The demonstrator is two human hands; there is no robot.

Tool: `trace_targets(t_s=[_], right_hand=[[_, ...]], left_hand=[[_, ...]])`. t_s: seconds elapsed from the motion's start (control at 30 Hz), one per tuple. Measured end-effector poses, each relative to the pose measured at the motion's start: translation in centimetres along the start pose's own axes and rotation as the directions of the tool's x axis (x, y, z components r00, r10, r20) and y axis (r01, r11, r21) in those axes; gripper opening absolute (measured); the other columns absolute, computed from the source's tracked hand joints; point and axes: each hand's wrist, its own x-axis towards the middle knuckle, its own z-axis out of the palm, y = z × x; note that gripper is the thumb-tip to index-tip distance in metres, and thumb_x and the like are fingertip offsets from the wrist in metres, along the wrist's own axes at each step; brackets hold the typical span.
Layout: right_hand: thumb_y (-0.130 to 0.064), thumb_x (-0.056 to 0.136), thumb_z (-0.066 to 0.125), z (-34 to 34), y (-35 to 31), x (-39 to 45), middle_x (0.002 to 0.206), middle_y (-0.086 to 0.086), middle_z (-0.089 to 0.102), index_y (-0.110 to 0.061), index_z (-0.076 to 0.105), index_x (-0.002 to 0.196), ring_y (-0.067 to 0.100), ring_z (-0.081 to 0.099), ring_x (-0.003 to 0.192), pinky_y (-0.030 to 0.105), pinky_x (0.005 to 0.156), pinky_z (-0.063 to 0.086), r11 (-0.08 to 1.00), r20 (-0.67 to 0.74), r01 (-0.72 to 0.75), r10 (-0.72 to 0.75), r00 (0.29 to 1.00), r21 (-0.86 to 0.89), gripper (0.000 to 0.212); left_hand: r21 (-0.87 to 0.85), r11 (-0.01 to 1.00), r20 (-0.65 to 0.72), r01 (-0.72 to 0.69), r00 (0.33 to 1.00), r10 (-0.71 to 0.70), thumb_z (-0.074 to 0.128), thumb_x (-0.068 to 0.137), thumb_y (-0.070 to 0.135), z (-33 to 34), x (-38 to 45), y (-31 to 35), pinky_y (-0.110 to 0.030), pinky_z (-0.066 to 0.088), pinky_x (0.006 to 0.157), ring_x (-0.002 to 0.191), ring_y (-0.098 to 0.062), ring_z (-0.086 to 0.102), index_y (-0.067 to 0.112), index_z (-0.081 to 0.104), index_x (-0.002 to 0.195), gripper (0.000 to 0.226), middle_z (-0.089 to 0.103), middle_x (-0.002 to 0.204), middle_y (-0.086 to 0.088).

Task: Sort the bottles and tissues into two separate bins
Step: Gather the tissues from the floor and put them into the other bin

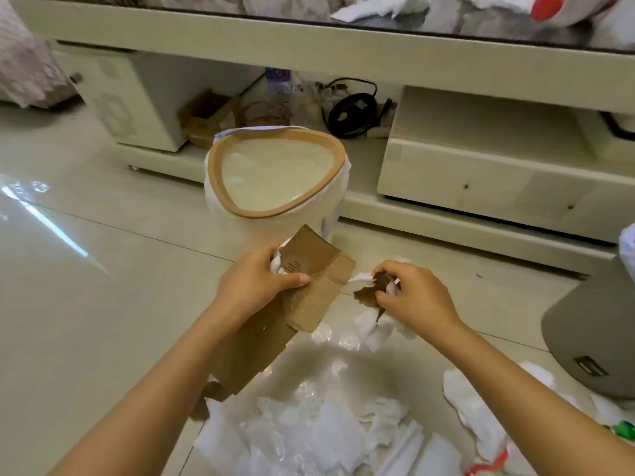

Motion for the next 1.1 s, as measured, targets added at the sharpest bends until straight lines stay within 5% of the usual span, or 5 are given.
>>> trace_targets(t_s=[0.33, 0.47, 0.63, 0.87, 1.1], right_hand=[[-0.028, 0.073, 0.066, -5.7, -7.3, 3.9, 0.074, -0.011, 0.064, -0.032, 0.064, 0.084, 0.012, 0.059, 0.073, 0.041, 0.066, 0.054, 0.962, -0.192, 0.159, -0.116, 0.974, 0.223, 0.012], [-0.019, 0.075, 0.068, -7.2, -9.8, 6.4, 0.079, -0.006, 0.066, -0.026, 0.066, 0.089, 0.014, 0.06, 0.075, 0.044, 0.069, 0.055, 0.941, -0.261, 0.221, -0.152, 0.953, 0.257, 0.016], [-0.02, 0.078, 0.069, -8.1, -13.0, 9.8, 0.086, -0.007, 0.066, -0.027, 0.065, 0.095, 0.014, 0.059, 0.08, 0.04, 0.07, 0.055, 0.928, -0.337, 0.294, -0.207, 0.919, 0.231, 0.019], [-0.02, 0.082, 0.068, -7.2, -15.5, 13.5, 0.086, -0.007, 0.063, -0.025, 0.064, 0.102, 0.013, 0.057, 0.081, 0.023, 0.061, 0.041, 0.935, -0.393, 0.289, -0.192, 0.899, 0.205, 0.021], [-0.018, 0.08, 0.065, -5.4, -15.0, 15.4, 0.079, -0.009, 0.061, -0.03, 0.062, 0.095, 0.016, 0.058, 0.078, 0.039, 0.068, 0.055, 0.958, -0.402, 0.235, -0.154, 0.903, 0.162, 0.018]], left_hand=[[0.02, 0.995, -0.132, -0.1, 0.986, 0.102, 0.072, 0.072, 0.057, -8.4, 2.4, 5.1, -0.036, 0.053, 0.078, 0.088, -0.003, 0.056, 0.036, 0.053, 0.109, 0.046, 0.058, 0.095, 0.021], [-0.117, 0.986, -0.169, -0.116, 0.981, 0.095, 0.077, 0.073, 0.048, -11.3, 4.5, 6.2, -0.035, 0.053, 0.082, 0.093, -0.008, 0.06, 0.028, 0.059, 0.112, 0.048, 0.062, 0.107, 0.013], [-0.268, 0.961, -0.274, -0.073, 0.962, -0.004, 0.071, 0.08, 0.045, -13.7, 8.3, 6.8, -0.024, 0.047, 0.07, 0.088, -0.009, 0.058, 0.023, 0.054, 0.112, 0.043, 0.061, 0.1, 0.008], [-0.516, 0.856, -0.303, -0.022, 0.94, -0.159, 0.069, 0.085, 0.036, -14.7, 13.3, 6.7, -0.027, 0.045, 0.07, 0.085, -0.012, 0.057, 0.02, 0.052, 0.11, 0.034, 0.06, 0.099, 0.003], [-0.758, 0.619, -0.442, -0.204, 0.86, -0.257, 0.062, 0.091, 0.024, -13.9, 16.1, 5.5, -0.029, 0.045, 0.082, 0.102, -0.017, 0.057, 0.016, 0.048, 0.123, 0.036, 0.057, 0.112, 0.001]])
